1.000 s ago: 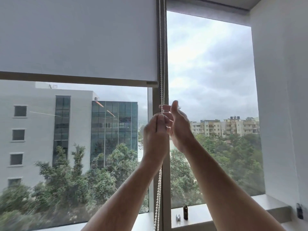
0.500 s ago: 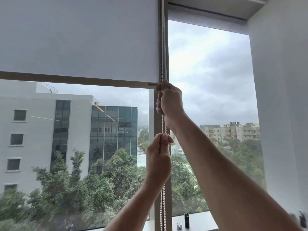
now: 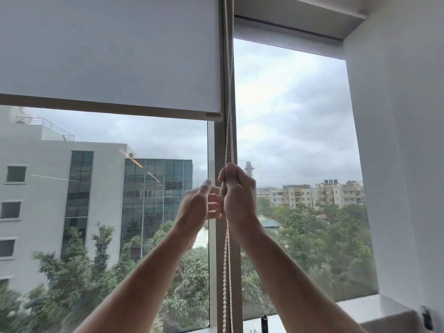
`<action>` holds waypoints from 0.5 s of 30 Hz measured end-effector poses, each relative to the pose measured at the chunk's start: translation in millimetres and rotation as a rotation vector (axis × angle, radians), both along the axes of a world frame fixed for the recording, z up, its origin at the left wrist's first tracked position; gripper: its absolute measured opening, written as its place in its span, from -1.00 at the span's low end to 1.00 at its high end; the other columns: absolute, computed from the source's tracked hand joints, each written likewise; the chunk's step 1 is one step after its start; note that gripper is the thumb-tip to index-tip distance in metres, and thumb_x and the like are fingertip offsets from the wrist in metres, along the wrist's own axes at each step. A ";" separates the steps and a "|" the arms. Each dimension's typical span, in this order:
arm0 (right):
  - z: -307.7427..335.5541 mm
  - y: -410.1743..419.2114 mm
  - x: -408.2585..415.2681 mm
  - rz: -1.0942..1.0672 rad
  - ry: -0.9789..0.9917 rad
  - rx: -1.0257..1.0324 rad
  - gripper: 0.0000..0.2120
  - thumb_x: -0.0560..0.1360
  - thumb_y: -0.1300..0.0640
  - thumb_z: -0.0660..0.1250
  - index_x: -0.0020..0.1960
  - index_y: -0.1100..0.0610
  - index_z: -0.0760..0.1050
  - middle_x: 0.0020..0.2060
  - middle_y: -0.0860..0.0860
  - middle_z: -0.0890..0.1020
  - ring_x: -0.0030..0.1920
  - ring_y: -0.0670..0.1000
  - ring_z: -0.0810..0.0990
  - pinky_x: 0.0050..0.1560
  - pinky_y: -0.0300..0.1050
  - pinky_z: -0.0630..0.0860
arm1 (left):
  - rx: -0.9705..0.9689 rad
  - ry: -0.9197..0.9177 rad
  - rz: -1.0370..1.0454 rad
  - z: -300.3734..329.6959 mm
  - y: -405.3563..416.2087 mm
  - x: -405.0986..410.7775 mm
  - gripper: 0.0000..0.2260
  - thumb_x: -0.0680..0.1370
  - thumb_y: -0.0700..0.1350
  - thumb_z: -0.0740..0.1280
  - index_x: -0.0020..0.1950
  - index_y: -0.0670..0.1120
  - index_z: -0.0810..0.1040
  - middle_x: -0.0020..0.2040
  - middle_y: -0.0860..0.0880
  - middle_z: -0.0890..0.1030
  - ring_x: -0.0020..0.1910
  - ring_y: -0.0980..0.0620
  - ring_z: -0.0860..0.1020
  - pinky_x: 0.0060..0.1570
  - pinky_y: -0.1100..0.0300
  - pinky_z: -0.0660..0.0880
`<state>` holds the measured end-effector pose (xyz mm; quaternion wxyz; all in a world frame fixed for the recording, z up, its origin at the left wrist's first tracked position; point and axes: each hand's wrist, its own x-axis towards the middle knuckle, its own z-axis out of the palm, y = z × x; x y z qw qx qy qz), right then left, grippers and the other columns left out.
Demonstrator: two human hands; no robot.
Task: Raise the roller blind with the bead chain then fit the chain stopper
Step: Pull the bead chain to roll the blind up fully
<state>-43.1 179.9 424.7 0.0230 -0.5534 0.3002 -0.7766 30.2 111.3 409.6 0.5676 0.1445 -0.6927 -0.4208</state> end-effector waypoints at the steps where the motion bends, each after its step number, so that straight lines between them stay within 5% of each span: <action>1: -7.2 -0.9 0.6 0.015 0.000 -0.001 -0.59 0.67 0.23 0.11 -0.34 0.06 0.45 -0.53 -0.11 0.41 -0.54 -0.15 0.33 -0.52 -0.25 0.29 | -0.025 0.022 0.003 10.8 1.6 1.2 -0.64 0.67 0.05 0.12 -0.04 -0.09 0.64 -0.23 0.00 0.74 -0.26 0.09 0.70 -0.36 0.29 0.59; 7: -51.8 -7.6 9.6 0.033 0.008 0.044 -0.57 0.67 0.24 0.11 -0.34 0.05 0.43 -0.50 0.02 0.30 -0.51 -0.04 0.19 -0.48 -0.07 0.15 | -0.081 0.126 -0.022 80.5 29.5 -1.1 -0.66 0.68 0.04 0.12 0.17 -0.17 0.55 -0.05 -0.13 0.67 -0.08 -0.05 0.67 -0.29 0.20 0.62; 9: -63.0 -8.9 10.6 0.057 0.008 0.062 -0.55 0.68 0.25 0.10 -0.35 0.02 0.44 -0.50 0.04 0.31 -0.51 -0.04 0.19 -0.49 -0.08 0.13 | -0.089 0.145 -0.056 100.2 43.0 -6.5 -0.68 0.68 0.02 0.13 0.21 -0.17 0.52 -0.12 -0.09 0.65 -0.17 -0.01 0.64 -0.32 0.20 0.61; 12: -69.4 -9.5 7.8 0.079 0.020 0.046 -0.54 0.68 0.22 0.09 -0.35 -0.01 0.44 -0.52 0.01 0.30 -0.53 -0.05 0.20 -0.50 -0.11 0.14 | -0.041 0.199 -0.040 116.8 56.2 -17.2 -0.75 0.67 -0.11 0.15 0.09 -0.20 0.59 -0.36 -0.01 0.45 -0.46 0.09 0.38 -0.53 0.26 0.32; 15: -66.6 -11.3 2.4 0.128 0.040 0.051 -0.57 0.68 0.15 0.11 -0.35 -0.03 0.45 -0.55 -0.08 0.30 -0.56 -0.10 0.20 -0.55 -0.23 0.16 | -0.069 0.281 0.059 118.5 61.6 -26.7 -0.70 0.62 -0.23 0.15 -0.18 -0.10 0.63 -0.43 0.04 0.37 -0.51 0.10 0.26 -0.45 0.18 0.18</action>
